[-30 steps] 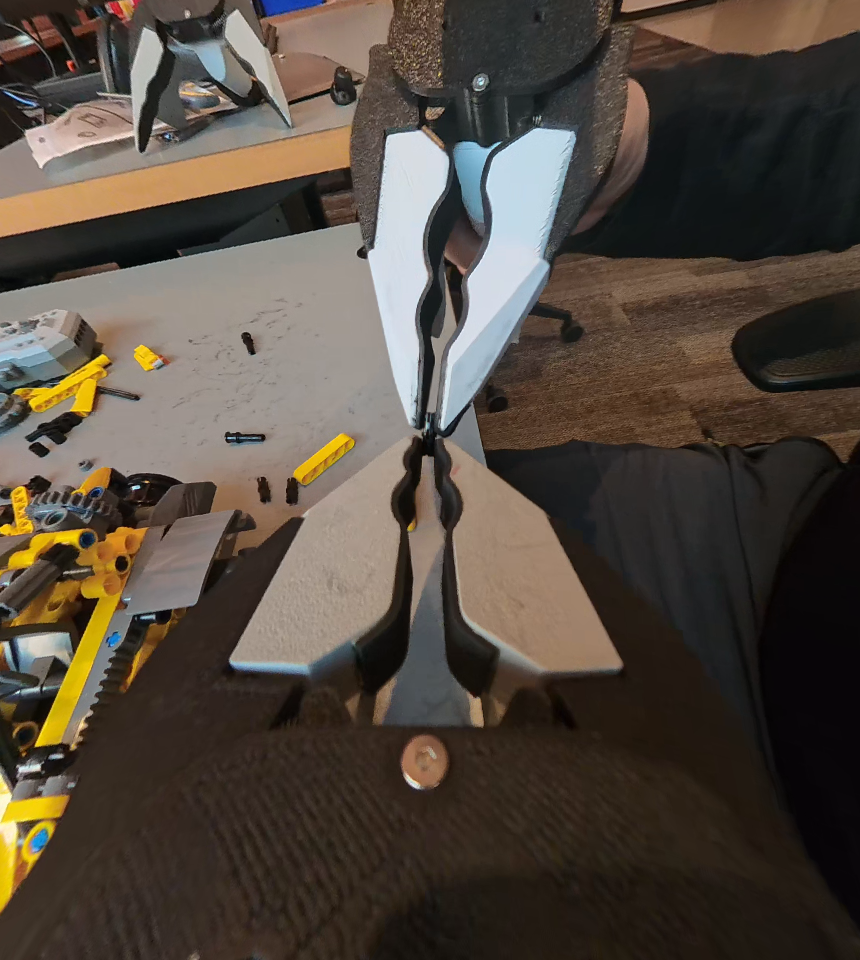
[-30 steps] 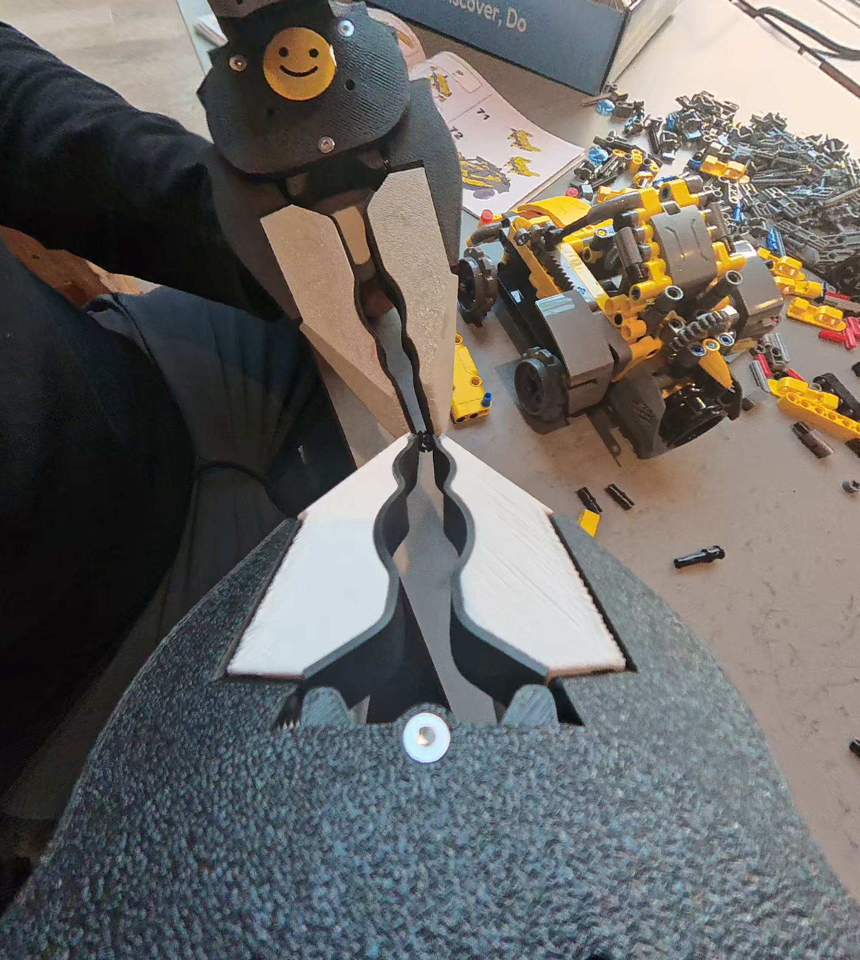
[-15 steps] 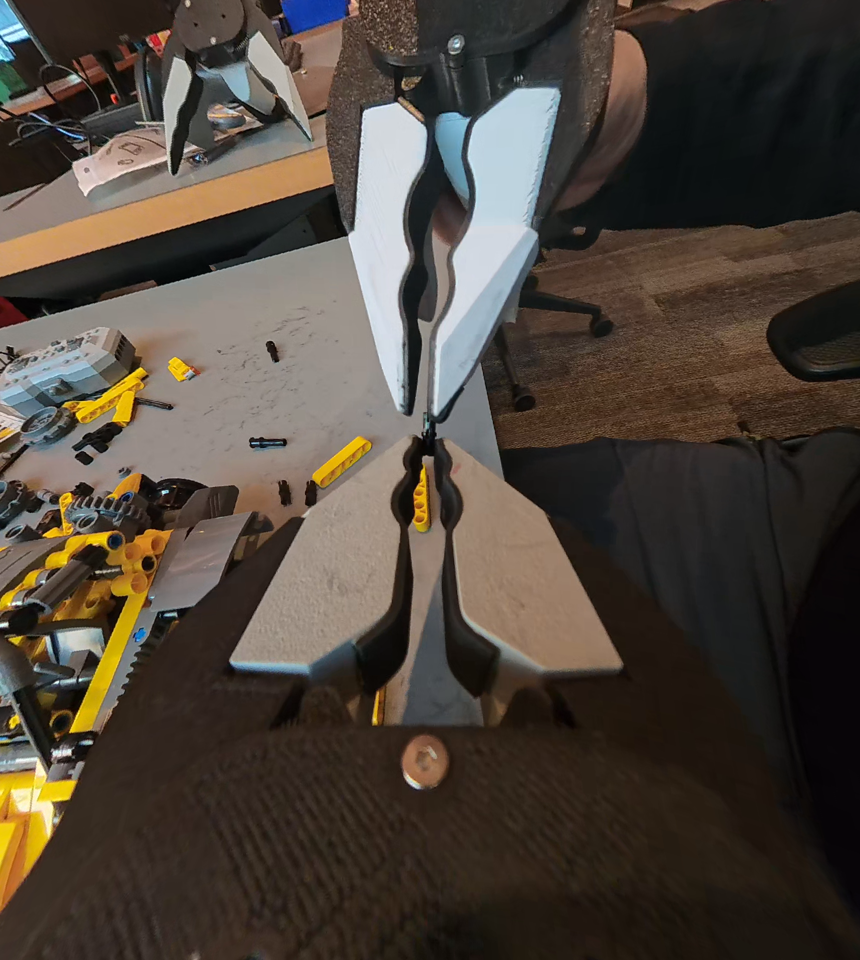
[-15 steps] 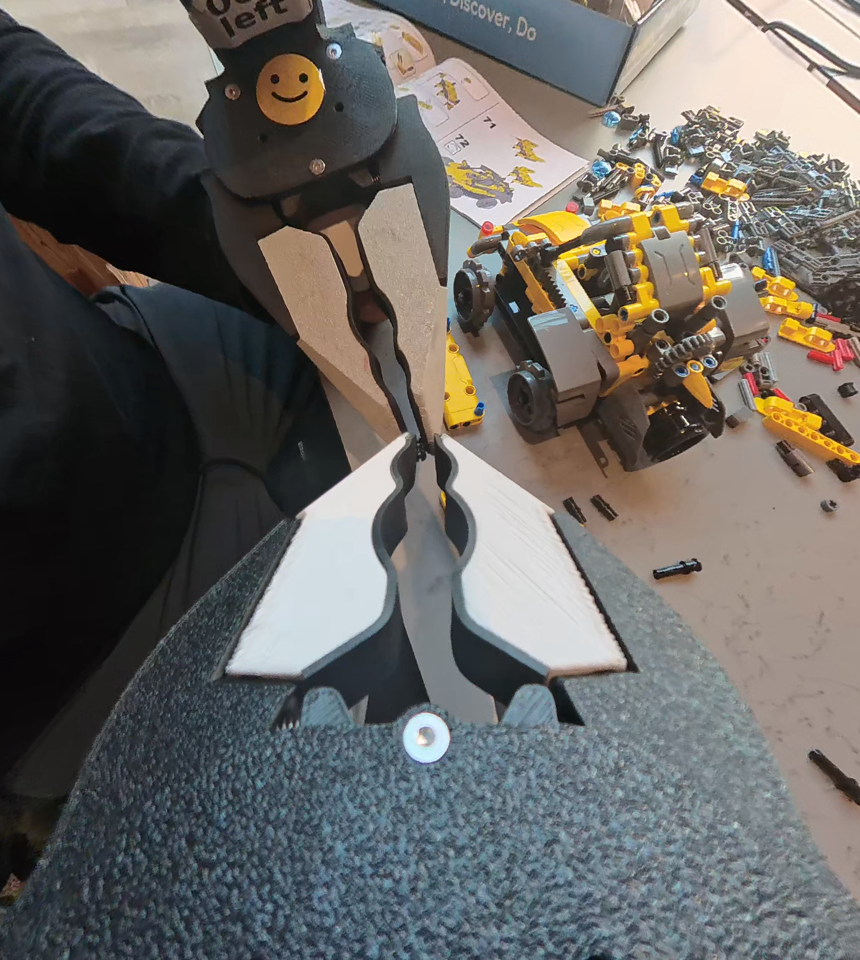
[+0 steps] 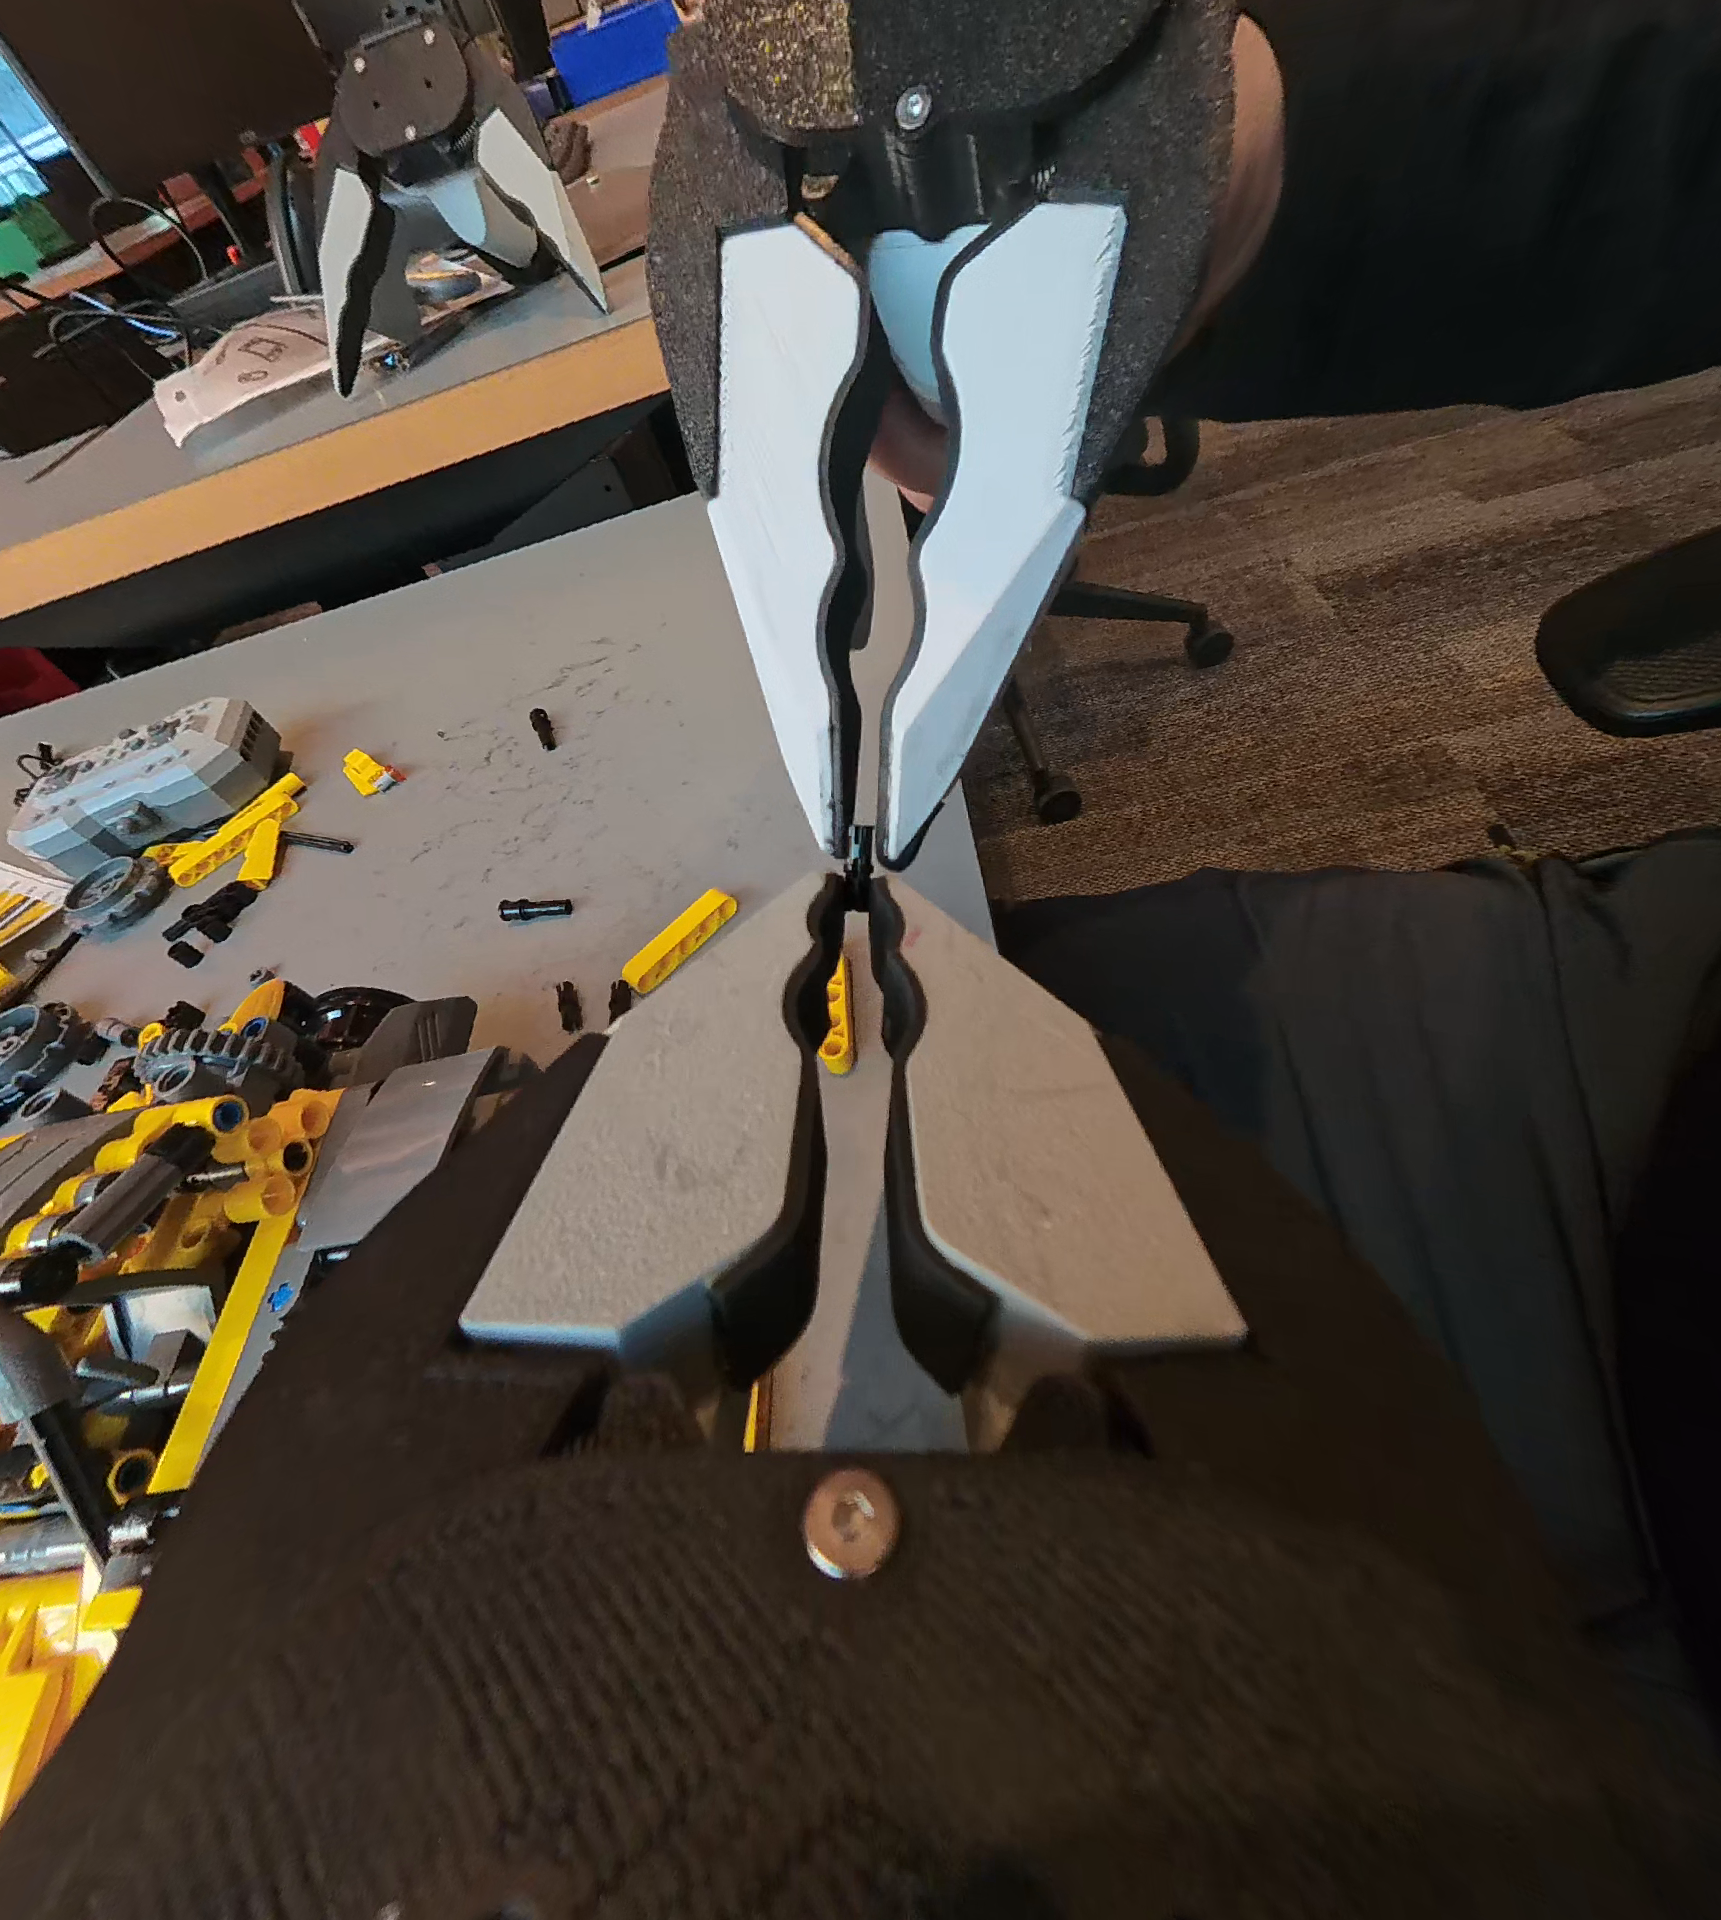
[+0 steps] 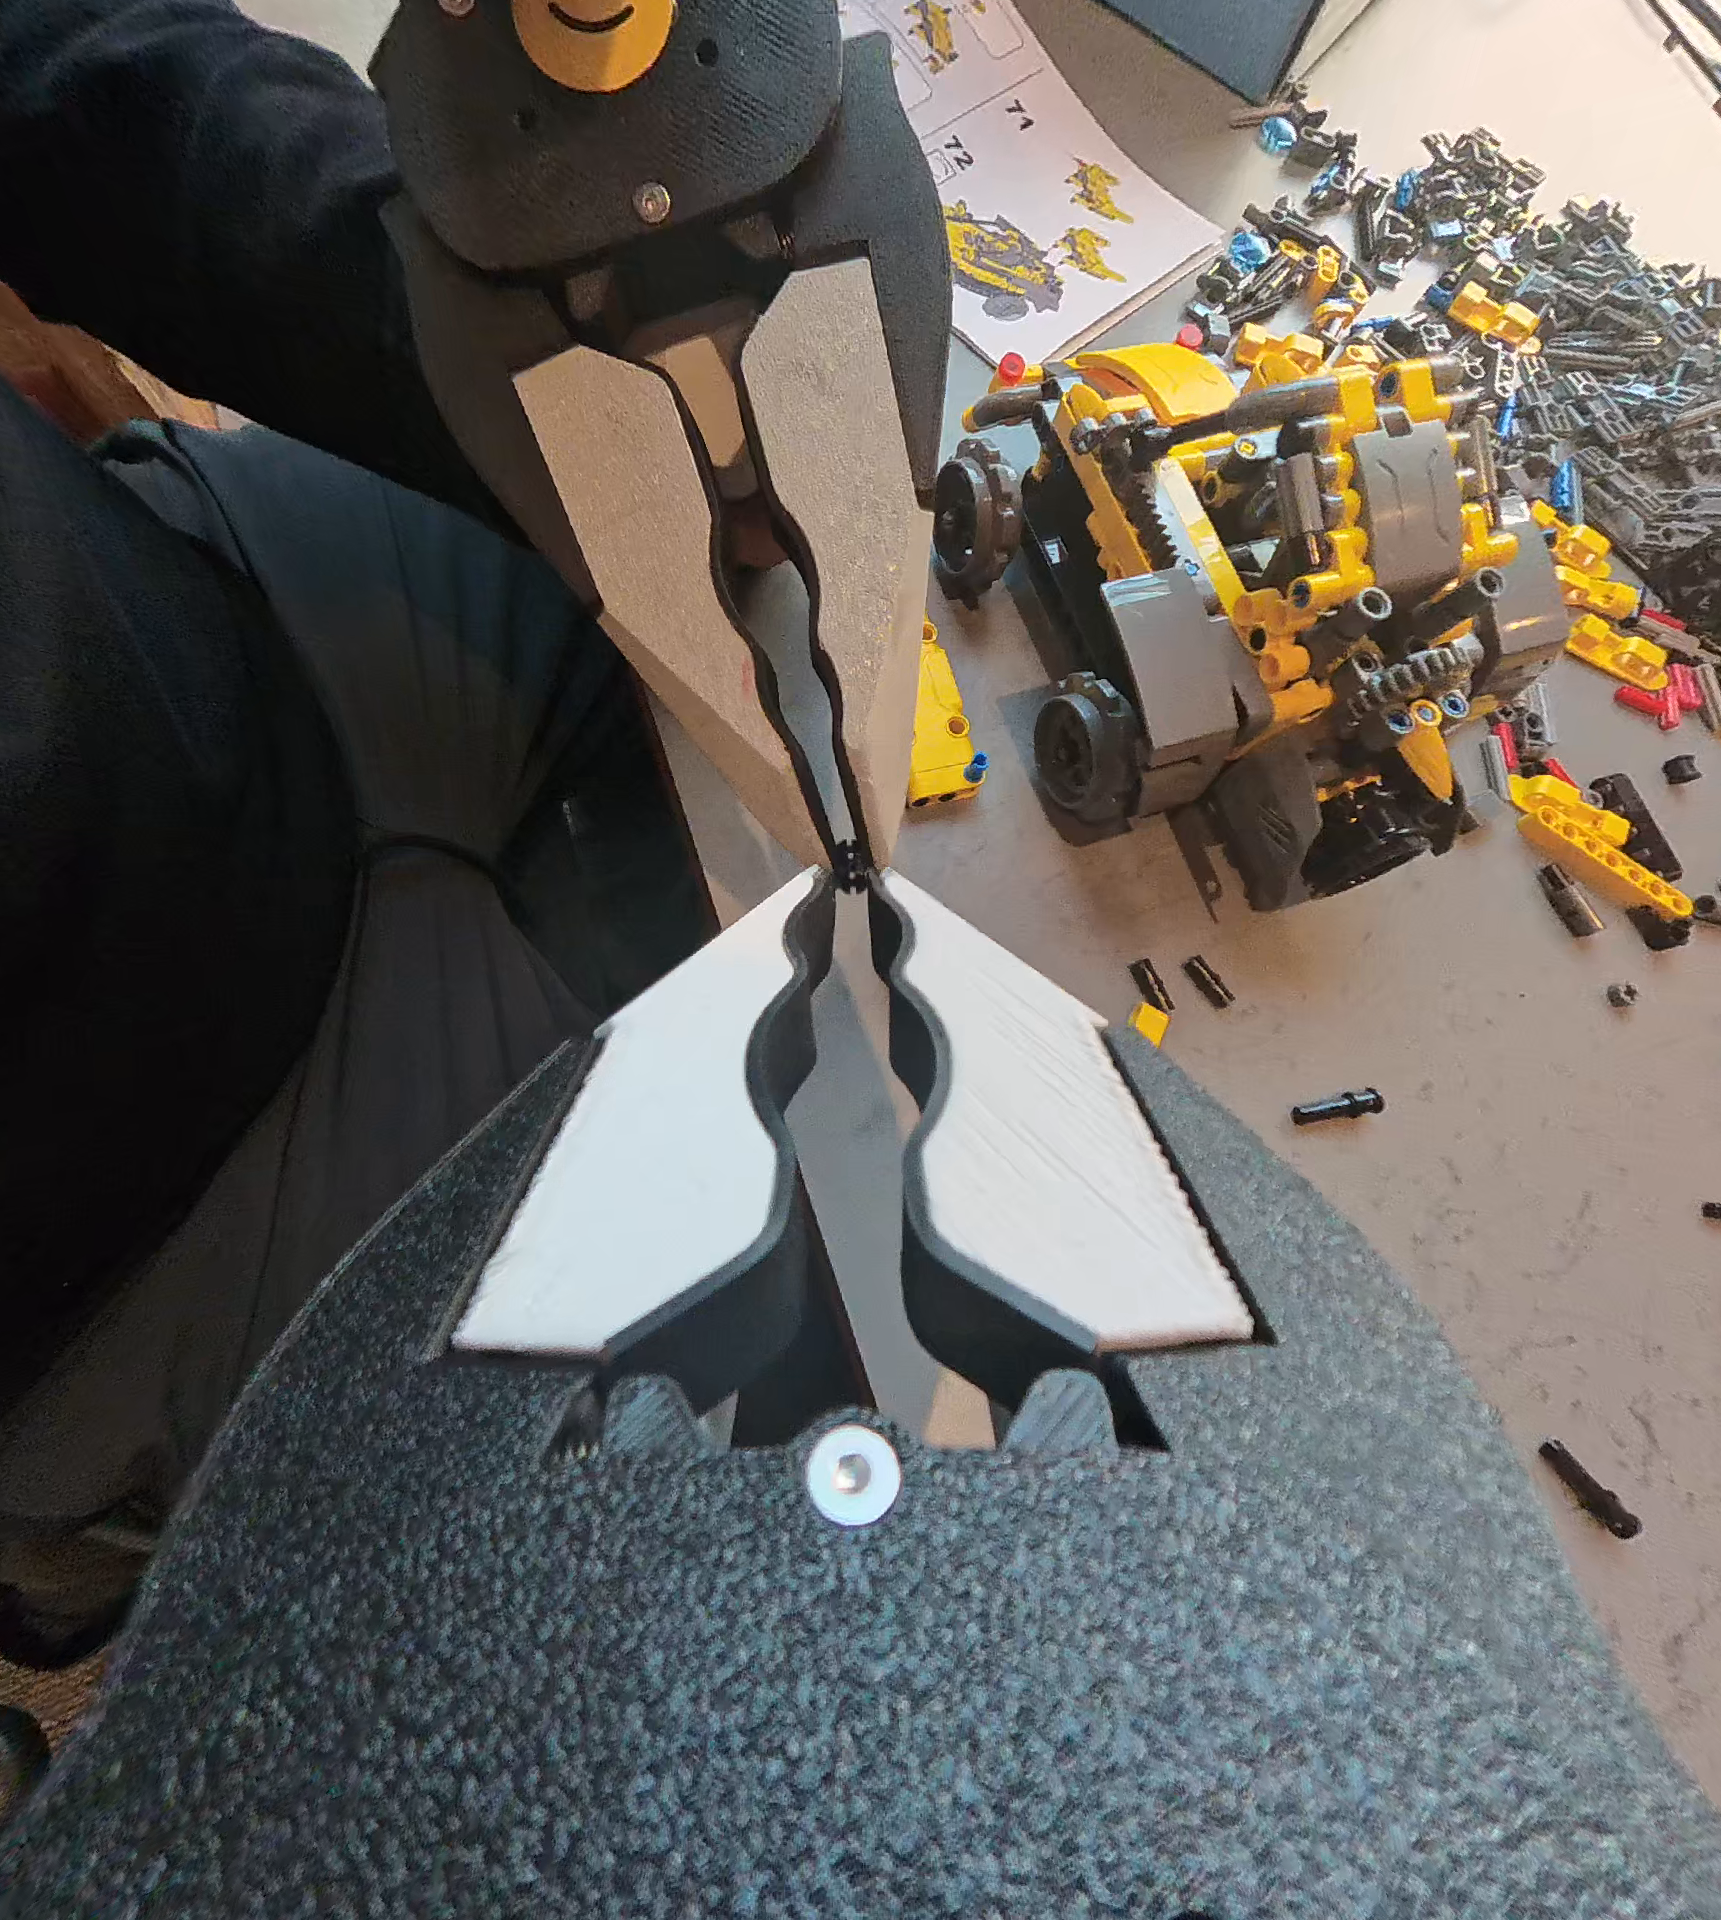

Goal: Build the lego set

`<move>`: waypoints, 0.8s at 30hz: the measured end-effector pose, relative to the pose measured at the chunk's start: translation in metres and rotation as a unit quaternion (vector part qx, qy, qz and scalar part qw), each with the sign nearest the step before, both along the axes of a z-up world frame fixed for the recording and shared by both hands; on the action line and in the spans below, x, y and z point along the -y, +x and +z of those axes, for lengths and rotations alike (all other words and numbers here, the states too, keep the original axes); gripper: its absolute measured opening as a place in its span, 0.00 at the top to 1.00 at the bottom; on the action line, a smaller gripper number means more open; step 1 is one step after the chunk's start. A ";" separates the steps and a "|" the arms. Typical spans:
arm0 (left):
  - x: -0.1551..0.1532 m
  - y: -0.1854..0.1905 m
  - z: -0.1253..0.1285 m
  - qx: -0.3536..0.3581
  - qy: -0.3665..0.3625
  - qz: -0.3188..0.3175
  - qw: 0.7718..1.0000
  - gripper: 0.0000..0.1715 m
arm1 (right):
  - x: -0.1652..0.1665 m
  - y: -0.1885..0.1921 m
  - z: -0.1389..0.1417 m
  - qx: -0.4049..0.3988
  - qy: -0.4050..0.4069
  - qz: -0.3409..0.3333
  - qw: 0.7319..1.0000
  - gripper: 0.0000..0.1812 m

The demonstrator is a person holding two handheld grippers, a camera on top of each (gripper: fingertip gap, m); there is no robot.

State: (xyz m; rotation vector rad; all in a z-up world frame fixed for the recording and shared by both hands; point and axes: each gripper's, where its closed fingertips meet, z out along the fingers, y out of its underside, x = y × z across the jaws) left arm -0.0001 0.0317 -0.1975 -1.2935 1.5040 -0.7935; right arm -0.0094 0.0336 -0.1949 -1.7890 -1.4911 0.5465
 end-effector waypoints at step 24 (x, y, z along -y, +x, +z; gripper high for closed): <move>-0.018 -0.005 -0.043 -0.139 -0.064 0.047 0.987 0.89 | -0.017 0.015 -0.042 0.182 -0.022 -0.021 0.983 0.98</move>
